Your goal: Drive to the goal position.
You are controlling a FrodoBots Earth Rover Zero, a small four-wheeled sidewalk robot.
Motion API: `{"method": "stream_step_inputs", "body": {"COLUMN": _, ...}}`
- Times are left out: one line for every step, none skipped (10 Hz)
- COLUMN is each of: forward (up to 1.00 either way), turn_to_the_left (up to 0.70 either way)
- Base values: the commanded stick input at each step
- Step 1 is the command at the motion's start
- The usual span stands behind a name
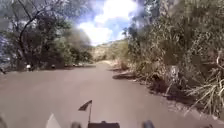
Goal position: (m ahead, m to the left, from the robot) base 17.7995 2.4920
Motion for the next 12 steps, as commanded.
{"method": "stream_step_inputs", "body": {"forward": 0.7, "turn_to_the_left": 0.0}}
{"method": "stream_step_inputs", "body": {"forward": 0.7, "turn_to_the_left": 0.0}}
{"method": "stream_step_inputs", "body": {"forward": 0.7, "turn_to_the_left": 0.0}}
{"method": "stream_step_inputs", "body": {"forward": 0.7, "turn_to_the_left": 0.0}}
{"method": "stream_step_inputs", "body": {"forward": 0.7, "turn_to_the_left": 0.0}}
{"method": "stream_step_inputs", "body": {"forward": 0.7, "turn_to_the_left": 0.0}}
{"method": "stream_step_inputs", "body": {"forward": 0.7, "turn_to_the_left": 0.0}}
{"method": "stream_step_inputs", "body": {"forward": 0.7, "turn_to_the_left": 0.0}}
{"method": "stream_step_inputs", "body": {"forward": 0.7, "turn_to_the_left": 0.0}}
{"method": "stream_step_inputs", "body": {"forward": 0.7, "turn_to_the_left": 0.0}}
{"method": "stream_step_inputs", "body": {"forward": 0.7, "turn_to_the_left": 0.0}}
{"method": "stream_step_inputs", "body": {"forward": 0.7, "turn_to_the_left": 0.0}}
